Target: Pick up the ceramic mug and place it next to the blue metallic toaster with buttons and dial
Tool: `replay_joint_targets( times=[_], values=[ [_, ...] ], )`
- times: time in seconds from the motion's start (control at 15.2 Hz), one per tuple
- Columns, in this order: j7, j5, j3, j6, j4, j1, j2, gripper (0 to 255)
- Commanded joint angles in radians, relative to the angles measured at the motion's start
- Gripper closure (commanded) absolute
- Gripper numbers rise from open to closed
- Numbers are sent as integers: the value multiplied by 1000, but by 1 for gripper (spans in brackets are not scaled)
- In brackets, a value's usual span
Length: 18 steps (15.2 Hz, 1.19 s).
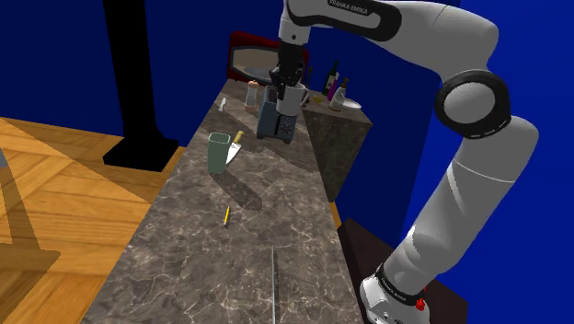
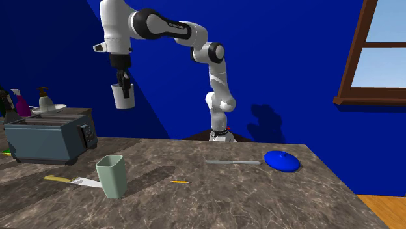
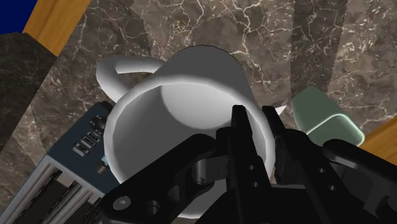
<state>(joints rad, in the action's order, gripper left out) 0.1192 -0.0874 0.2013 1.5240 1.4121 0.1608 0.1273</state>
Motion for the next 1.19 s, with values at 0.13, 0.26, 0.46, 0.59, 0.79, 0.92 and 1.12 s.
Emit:
replay_joint_targets(
  times=[0.13, 0.26, 0.46, 0.59, 0.79, 0.92, 1.12],
  values=[
    [-66, -19, -26, -36, -162, 30, 122, 255],
    [-97, -28, -38, -67, -269, 42, 197, 255],
    [-149, -46, -55, -148, -508, 56, 352, 255],
    [-146, -41, -55, -103, -438, 62, 327, 255],
    [-143, -37, -54, -44, -349, 69, 297, 255],
    [-141, -35, -54, -8, -298, 73, 282, 255],
    [-138, -32, -53, 43, -229, 78, 264, 255]
  ],
)
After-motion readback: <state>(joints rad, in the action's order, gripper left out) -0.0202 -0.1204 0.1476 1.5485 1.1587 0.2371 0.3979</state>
